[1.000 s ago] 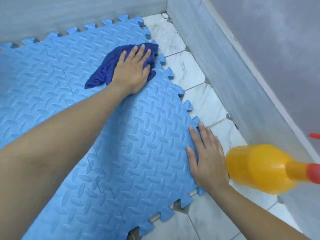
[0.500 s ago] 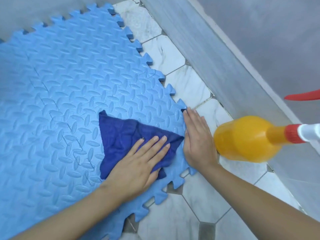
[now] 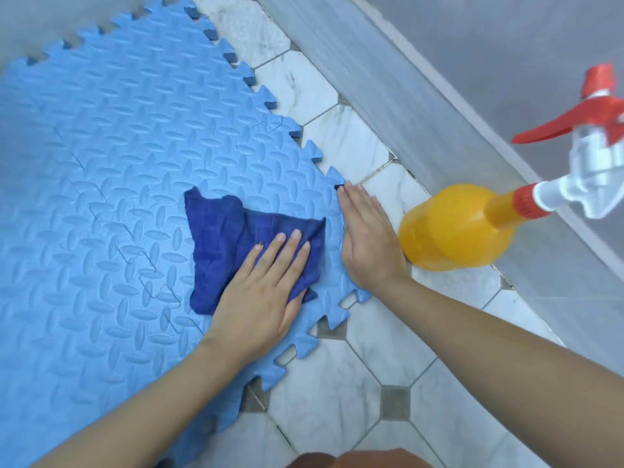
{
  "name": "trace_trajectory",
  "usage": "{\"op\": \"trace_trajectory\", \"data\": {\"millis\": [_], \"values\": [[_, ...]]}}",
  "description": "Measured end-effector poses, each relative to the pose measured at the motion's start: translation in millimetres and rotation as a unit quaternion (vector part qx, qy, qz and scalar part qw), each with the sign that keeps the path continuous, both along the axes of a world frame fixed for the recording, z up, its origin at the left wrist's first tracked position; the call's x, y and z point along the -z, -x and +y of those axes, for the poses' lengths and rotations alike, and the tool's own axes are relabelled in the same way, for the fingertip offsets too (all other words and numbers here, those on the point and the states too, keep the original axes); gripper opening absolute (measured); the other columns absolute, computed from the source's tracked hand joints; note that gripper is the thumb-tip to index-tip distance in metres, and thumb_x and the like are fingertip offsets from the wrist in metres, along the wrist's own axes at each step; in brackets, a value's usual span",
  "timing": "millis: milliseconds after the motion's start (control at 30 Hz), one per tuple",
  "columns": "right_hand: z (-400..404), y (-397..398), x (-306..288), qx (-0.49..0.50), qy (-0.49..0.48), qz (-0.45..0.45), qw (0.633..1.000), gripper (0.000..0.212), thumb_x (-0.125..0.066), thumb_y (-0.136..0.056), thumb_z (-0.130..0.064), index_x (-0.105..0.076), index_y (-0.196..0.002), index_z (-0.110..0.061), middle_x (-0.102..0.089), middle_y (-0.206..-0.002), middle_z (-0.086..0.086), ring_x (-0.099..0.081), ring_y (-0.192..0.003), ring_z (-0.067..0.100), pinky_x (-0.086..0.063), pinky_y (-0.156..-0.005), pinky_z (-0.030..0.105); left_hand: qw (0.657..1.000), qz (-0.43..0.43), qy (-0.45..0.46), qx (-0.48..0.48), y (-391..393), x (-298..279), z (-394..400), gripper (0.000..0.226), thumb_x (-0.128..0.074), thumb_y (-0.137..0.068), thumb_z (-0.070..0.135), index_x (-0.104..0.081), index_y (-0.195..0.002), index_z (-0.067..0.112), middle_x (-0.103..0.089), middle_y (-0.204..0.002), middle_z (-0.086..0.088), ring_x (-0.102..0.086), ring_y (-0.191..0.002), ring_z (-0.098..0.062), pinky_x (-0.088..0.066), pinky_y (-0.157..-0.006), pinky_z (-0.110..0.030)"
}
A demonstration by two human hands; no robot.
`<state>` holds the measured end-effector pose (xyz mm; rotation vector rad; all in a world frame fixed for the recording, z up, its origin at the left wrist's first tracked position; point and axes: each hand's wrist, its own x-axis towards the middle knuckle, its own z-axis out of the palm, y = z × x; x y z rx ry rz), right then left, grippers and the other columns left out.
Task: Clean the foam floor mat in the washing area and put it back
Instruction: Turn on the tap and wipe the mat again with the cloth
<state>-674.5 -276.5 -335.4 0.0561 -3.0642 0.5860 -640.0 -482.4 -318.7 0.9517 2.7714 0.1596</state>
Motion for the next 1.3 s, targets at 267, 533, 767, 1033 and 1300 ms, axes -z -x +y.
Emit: {"op": "trace_trajectory", "data": {"millis": [267,533,767,1033,1300], "values": [[-9.2,0.7,-12.1,-0.003,-0.065,-0.060,0.996,0.065,-0.032,-0.090,-0.005,-0.019,-0.154,-0.007,-0.017,-0.163,0.009,-0.008,-0.152,0.024,-0.002,-0.124,0.041,0.998,0.021,0.013,-0.060,-9.0,-7.7,-34.9,0.074,-0.018,-0.089,0.069,-0.034,-0.147,0.026,-0.022,-0.158,-0.003,-0.015,-0.146,-0.029,-0.008,-0.112,-0.061],[-6.7,-31.7,-21.5,0.032,-0.075,-0.089,0.993,0.064,-0.024,-0.103,-0.041,-0.003,-0.156,-0.013,-0.002,-0.165,0.003,0.004,-0.152,0.019,0.001,-0.124,0.040,0.980,-0.023,-0.017,-0.199,-3.2,-4.2,-49.4,0.076,-0.021,-0.086,0.071,-0.022,-0.150,0.030,-0.012,-0.160,0.000,-0.009,-0.146,-0.036,-0.017,-0.111,-0.059],[28.3,-125.2,-32.5,0.007,-0.106,-0.108,0.988,0.076,-0.005,-0.094,-0.064,-0.004,-0.156,-0.021,0.001,-0.164,-0.002,0.008,-0.150,0.015,-0.001,-0.122,0.037,0.984,0.010,-0.097,-0.148,-4.5,-6.4,-47.5,0.051,-0.051,-0.086,-0.010,-0.047,-0.137,0.001,-0.038,-0.148,-0.016,-0.035,-0.137,-0.034,-0.040,-0.103,-0.045],[117.9,-200.4,-49.0,0.164,-0.115,-0.114,0.973,0.076,-0.008,-0.094,-0.063,-0.009,-0.157,-0.021,-0.005,-0.165,0.004,0.004,-0.152,0.020,-0.003,-0.123,0.039,0.973,-0.036,-0.225,-0.034,-28.0,-39.0,27.7,0.061,-0.053,-0.080,-0.018,-0.047,-0.136,0.005,-0.033,-0.150,-0.006,-0.028,-0.138,-0.021,-0.039,-0.104,-0.039],[133.1,-217.0,-59.7,0.244,-0.111,-0.104,0.958,0.072,-0.017,-0.098,-0.059,-0.006,-0.157,-0.019,-0.002,-0.165,0.004,0.004,-0.152,0.021,0.001,-0.122,0.038,0.989,0.039,-0.073,0.119,-58.5,-37.4,143.8,0.042,-0.043,-0.093,0.028,-0.055,-0.130,0.013,-0.050,-0.142,-0.011,-0.043,-0.131,-0.039,-0.035,-0.099,-0.065]]}}
